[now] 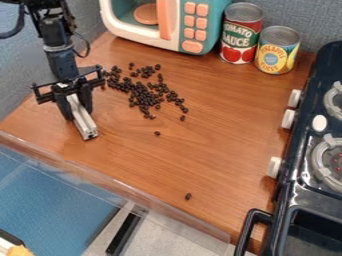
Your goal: Sweep into pile
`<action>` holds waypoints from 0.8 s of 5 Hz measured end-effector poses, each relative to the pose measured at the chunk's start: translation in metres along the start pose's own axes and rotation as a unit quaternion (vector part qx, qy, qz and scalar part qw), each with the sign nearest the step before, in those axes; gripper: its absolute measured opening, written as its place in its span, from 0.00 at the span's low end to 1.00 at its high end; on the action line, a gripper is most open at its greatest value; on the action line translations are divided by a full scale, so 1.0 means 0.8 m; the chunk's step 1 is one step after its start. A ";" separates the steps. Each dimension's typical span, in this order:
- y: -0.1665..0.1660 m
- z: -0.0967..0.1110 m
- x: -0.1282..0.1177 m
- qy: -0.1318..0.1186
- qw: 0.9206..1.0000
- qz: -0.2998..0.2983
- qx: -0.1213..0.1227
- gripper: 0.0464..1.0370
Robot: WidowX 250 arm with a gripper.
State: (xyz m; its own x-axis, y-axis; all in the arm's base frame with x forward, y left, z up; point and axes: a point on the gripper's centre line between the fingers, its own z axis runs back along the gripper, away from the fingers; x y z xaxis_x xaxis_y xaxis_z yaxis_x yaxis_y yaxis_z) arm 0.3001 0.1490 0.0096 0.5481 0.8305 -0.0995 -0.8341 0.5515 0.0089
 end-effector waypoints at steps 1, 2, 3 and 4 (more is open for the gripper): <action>-0.009 0.000 0.008 0.003 1.000 -0.006 0.002 0.34; -0.021 0.001 0.017 0.002 1.000 -0.015 0.005 0.34; -0.029 0.002 0.023 0.004 1.000 -0.023 0.006 0.34; -0.038 0.003 0.029 -0.003 0.999 -0.046 0.004 0.34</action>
State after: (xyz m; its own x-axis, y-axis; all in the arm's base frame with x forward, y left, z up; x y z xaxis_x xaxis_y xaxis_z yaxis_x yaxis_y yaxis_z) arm 0.3382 0.1512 0.0091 0.6233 0.7762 -0.0951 -0.7793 0.6266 0.0072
